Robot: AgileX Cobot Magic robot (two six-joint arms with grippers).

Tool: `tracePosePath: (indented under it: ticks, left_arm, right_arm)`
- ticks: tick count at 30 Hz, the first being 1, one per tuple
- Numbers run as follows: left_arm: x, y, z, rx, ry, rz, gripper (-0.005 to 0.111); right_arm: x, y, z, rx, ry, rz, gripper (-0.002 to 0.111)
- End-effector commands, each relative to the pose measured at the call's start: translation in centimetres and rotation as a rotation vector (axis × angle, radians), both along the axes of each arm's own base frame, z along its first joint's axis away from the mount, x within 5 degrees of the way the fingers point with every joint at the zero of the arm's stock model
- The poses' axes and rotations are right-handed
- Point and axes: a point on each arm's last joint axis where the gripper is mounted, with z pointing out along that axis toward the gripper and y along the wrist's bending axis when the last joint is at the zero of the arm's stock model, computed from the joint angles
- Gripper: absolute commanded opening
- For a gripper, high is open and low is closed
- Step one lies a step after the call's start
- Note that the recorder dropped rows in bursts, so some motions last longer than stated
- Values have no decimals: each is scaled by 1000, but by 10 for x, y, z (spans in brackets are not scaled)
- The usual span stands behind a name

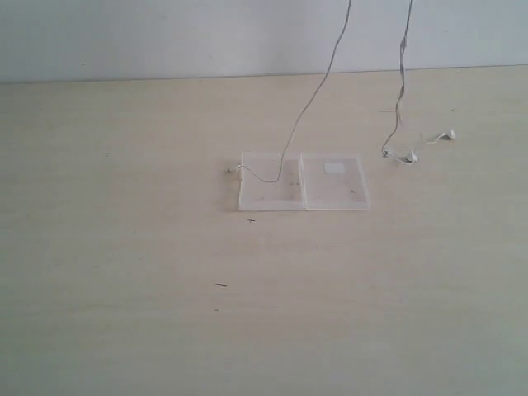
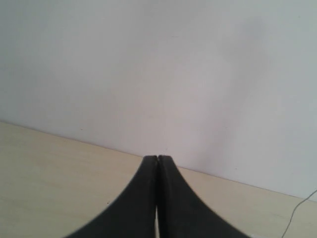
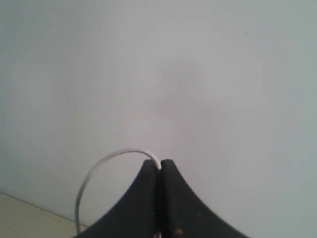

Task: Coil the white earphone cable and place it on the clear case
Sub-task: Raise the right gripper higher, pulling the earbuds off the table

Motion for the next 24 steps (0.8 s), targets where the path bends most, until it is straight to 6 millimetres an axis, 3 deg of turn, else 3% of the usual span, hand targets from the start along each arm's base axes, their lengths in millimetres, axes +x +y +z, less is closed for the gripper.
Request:
tracePosePath:
  ticks: [1,15,24]
  left_arm:
    - [-1,0,2,-5,-12,1,0]
    - [-1,0,2,-5,-12,1,0]
    - [-1,0,2,-5,-12,1,0]
  right_arm:
    - [-14,-8,11,-4,-9,-17,0]
    - [-28,-19,64,2,-37,-74,0]
    - [-40,-25,49,-59,-7,-84,0]
